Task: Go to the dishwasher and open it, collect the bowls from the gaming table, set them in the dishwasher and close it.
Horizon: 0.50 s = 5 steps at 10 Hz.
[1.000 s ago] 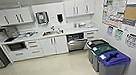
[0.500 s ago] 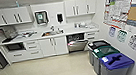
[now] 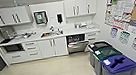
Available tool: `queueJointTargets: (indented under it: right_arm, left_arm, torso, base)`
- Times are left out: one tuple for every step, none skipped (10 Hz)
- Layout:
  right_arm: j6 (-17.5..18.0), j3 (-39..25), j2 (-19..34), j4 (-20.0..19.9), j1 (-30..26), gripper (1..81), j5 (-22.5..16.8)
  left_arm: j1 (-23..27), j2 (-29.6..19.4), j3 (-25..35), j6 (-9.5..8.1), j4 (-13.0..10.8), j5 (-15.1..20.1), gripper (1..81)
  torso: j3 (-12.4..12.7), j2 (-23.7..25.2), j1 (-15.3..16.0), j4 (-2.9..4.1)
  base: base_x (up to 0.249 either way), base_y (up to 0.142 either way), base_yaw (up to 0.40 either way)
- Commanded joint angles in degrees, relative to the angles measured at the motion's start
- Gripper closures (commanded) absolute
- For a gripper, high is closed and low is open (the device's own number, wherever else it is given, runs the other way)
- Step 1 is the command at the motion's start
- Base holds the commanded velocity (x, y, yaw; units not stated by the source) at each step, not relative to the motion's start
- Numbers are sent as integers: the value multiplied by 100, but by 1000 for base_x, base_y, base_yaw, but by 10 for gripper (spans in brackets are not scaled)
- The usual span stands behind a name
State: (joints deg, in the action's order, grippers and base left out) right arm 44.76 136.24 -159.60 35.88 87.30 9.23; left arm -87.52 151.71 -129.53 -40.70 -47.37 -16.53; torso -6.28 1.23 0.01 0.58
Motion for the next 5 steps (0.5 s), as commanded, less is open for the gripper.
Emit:
queueJointTargets:
  right_arm:
    - [-12,-81,75,113,-252,811,-176]
    - [-12,-73,75,113,-252,811,-176]
    - [-12,-64,75,104,-252,811,-176]
    - [-12,-63,75,112,-252,811,-176]
    - [-12,-55,75,113,-243,811,-176]
  left_arm:
    - [230,-149,41,-8,0,106,811]
    - [239,-149,41,-8,0,106,811]
    - [239,-149,41,-8,0,106,811]
    - [239,-141,41,-8,0,106,811]
    - [239,-141,41,1,0,106,811]
  torso:
    - [2,0,0,0]
    - [0,0,0,0]
    - [0,0,0,0]
    - [0,-2,2,0]
    - [0,-2,2,0]
  base:
    - [141,0,0]
    - [143,0,0]
    - [143,0,0]
    - [143,0,0]
    - [143,0,0]
